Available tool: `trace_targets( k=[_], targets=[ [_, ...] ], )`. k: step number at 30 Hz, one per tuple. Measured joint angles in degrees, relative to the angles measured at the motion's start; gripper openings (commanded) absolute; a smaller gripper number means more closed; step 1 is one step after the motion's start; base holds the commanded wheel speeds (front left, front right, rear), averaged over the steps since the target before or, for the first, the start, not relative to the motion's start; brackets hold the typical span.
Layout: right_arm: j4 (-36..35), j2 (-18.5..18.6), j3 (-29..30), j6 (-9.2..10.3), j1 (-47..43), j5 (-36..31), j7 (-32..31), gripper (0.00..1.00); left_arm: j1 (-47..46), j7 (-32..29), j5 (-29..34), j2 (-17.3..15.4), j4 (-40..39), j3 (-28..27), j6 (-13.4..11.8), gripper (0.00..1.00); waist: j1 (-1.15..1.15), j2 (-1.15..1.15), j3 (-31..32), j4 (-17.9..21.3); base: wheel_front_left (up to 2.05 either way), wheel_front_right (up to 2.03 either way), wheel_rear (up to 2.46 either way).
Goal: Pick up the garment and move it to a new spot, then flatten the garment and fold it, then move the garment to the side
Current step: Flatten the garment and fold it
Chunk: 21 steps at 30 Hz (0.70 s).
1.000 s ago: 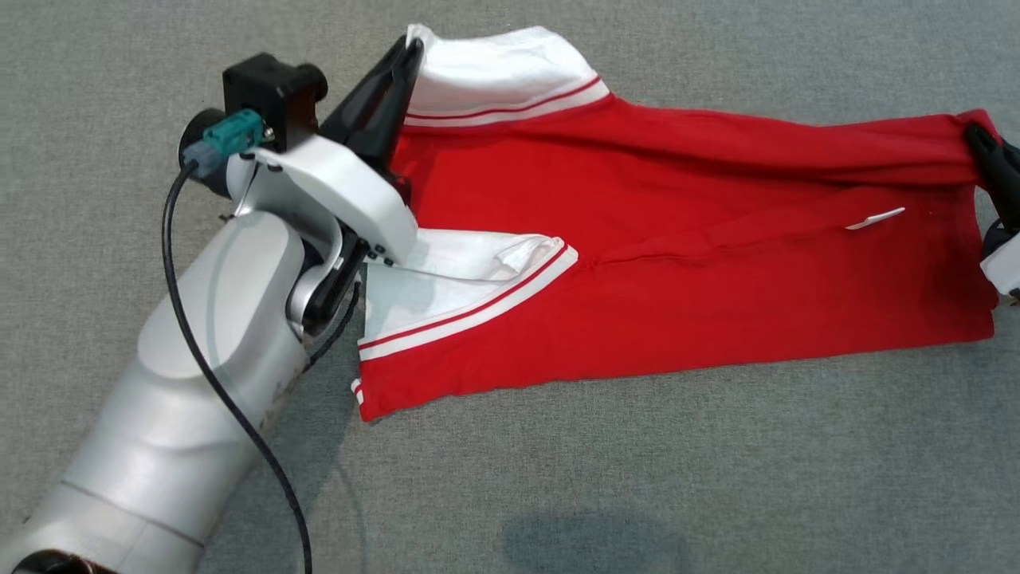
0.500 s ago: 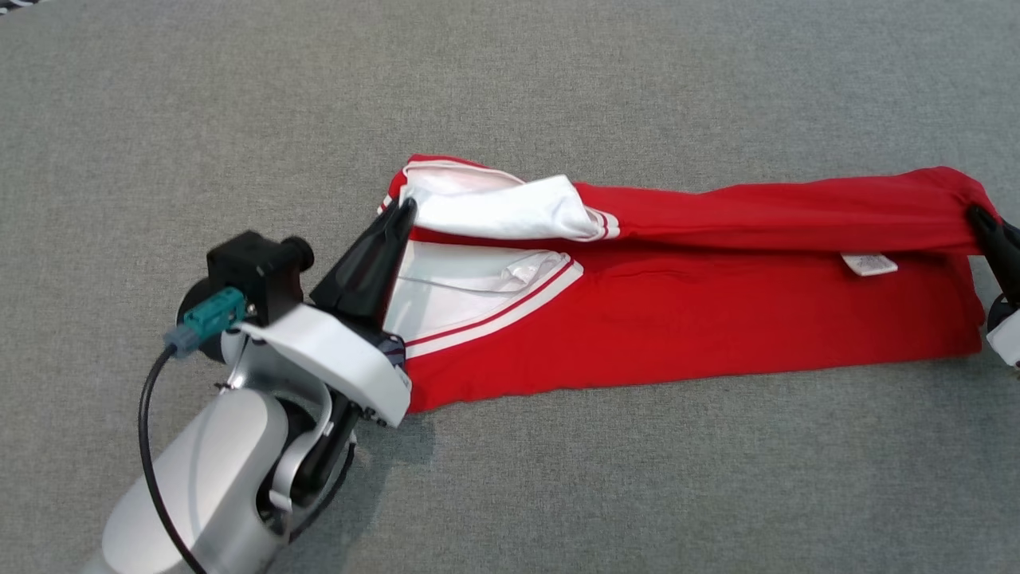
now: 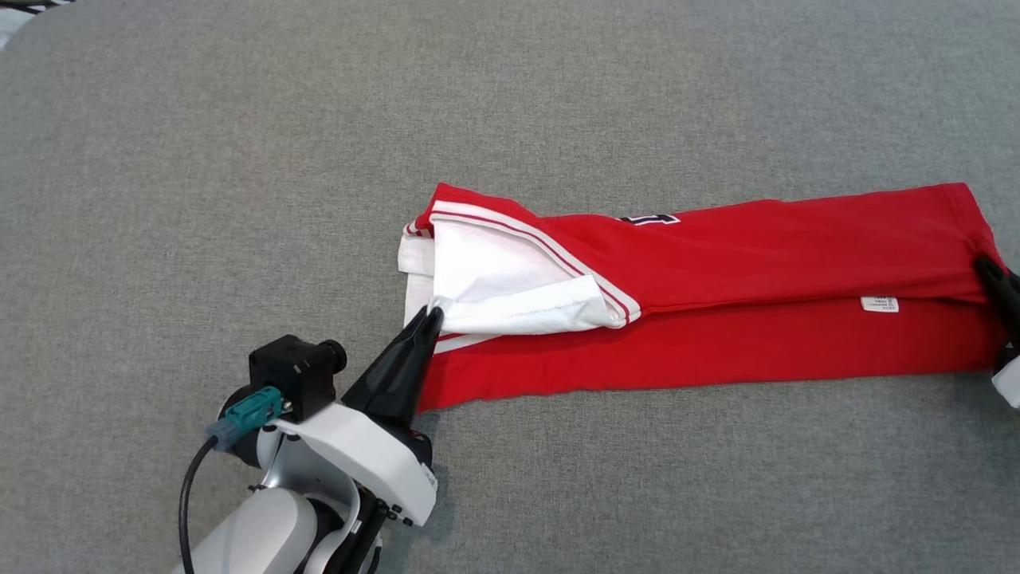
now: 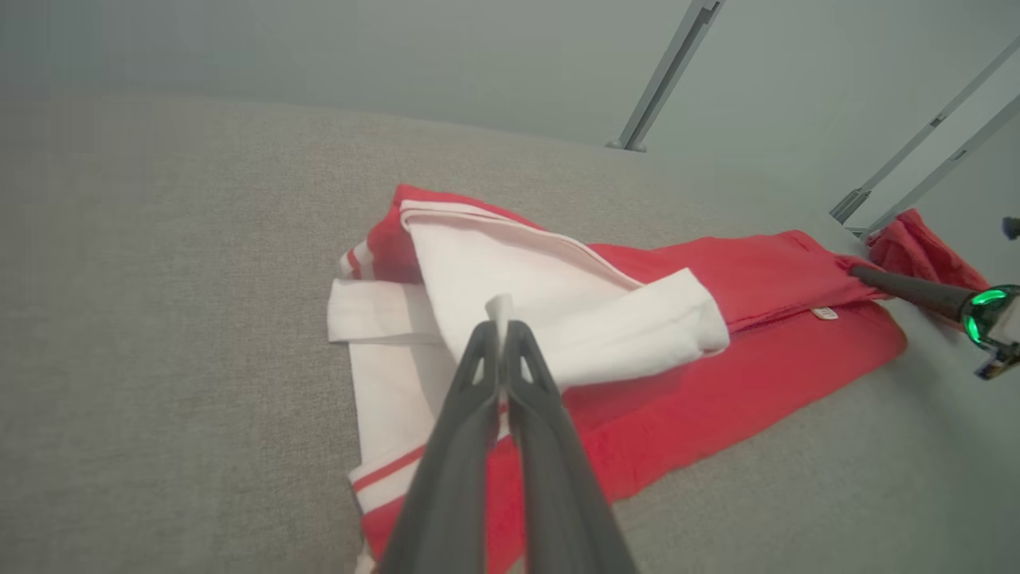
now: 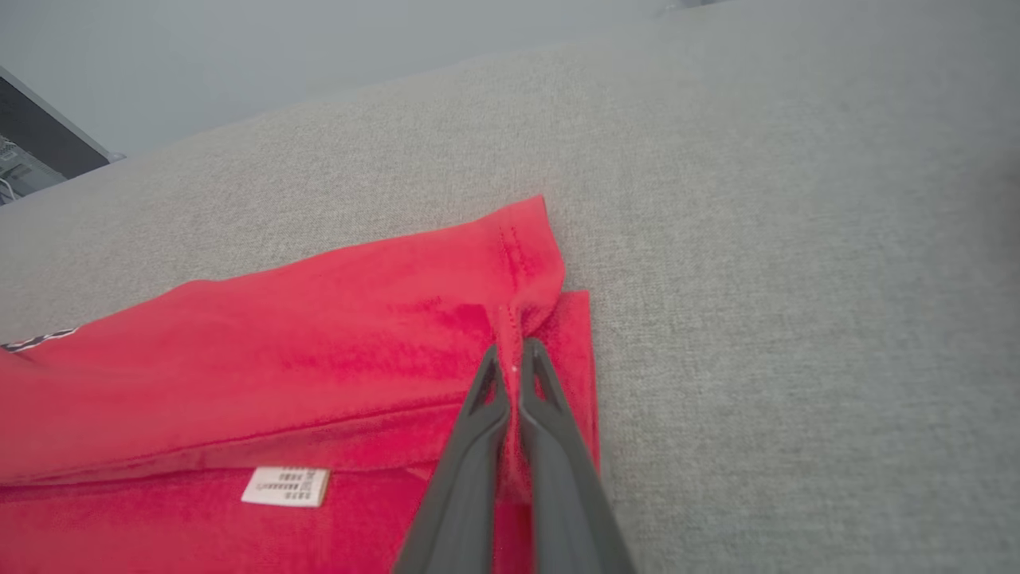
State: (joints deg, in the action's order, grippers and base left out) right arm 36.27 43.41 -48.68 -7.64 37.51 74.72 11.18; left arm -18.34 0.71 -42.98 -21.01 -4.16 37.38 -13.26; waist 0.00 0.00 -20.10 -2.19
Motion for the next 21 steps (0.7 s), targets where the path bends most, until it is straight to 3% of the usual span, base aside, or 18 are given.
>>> trace_targets(
  k=[18,20,21],
  targets=[
    [3.54,-1.87,-1.45,-0.01,-1.39,-0.22,0.78,0.00,0.44,1.52,-0.42,2.42,11.06,1.94,0.60,0.00,0.00,0.00,0.04,0.05,0.00,0.00,0.00],
    [3.54,-2.01,-1.48,-0.01,-1.52,-0.22,0.79,0.00,0.41,2.55,-0.42,3.24,11.63,1.86,0.58,0.34,0.00,0.00,0.25,0.10,0.00,0.00,0.00],
    [3.54,-2.10,-1.55,-0.01,-1.58,-0.22,0.79,0.00,0.39,2.57,-0.42,3.64,11.87,2.03,0.58,0.36,0.00,0.00,0.39,0.13,0.00,0.00,0.00]
  ],
)
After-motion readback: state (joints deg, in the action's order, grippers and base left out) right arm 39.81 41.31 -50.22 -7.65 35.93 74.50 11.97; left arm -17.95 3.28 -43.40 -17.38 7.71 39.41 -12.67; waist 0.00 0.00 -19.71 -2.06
